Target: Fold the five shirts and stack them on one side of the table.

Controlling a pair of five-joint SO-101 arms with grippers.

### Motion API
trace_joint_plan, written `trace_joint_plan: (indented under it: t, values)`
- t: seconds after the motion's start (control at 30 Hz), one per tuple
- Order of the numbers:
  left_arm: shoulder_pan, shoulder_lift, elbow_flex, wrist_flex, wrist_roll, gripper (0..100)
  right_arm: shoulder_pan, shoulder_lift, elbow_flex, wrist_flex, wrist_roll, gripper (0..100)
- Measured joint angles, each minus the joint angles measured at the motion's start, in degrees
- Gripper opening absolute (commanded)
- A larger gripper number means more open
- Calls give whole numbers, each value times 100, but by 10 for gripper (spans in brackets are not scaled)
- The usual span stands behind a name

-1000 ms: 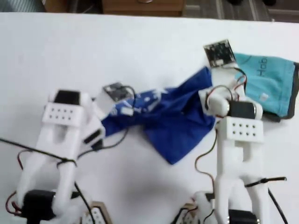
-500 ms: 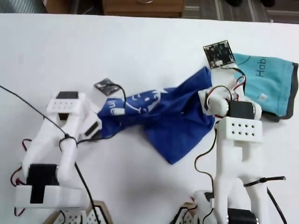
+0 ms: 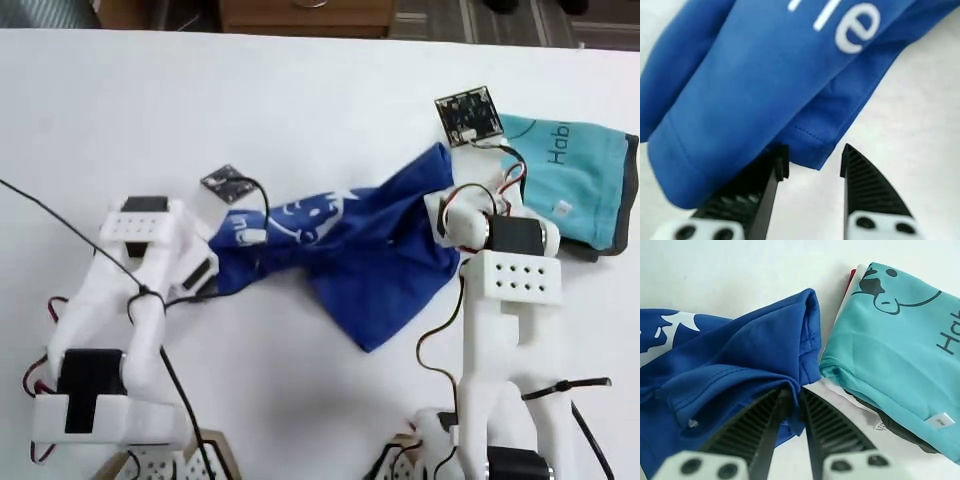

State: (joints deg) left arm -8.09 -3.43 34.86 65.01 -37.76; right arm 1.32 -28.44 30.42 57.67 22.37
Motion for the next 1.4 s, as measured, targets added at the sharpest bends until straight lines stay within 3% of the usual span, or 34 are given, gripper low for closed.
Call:
trace_joint_plan:
  t: [0.6,0.77,0.97,1.17,1.4]
  values:
    - [-35,993,-202,-229,53,186,0,0,0,220,0,20]
    - [-18,1002,-202,-220,62,15,0,0,0,360,0,20]
    - [0,958,-220,-114,158,27,0,0,0,369,0,20]
    - [-18,202,-615,545,527,27,0,9,-105,378,-26,20]
    - [-26,-1653,-1811,2189,607,27,158,-9,-1345,967,-800,20]
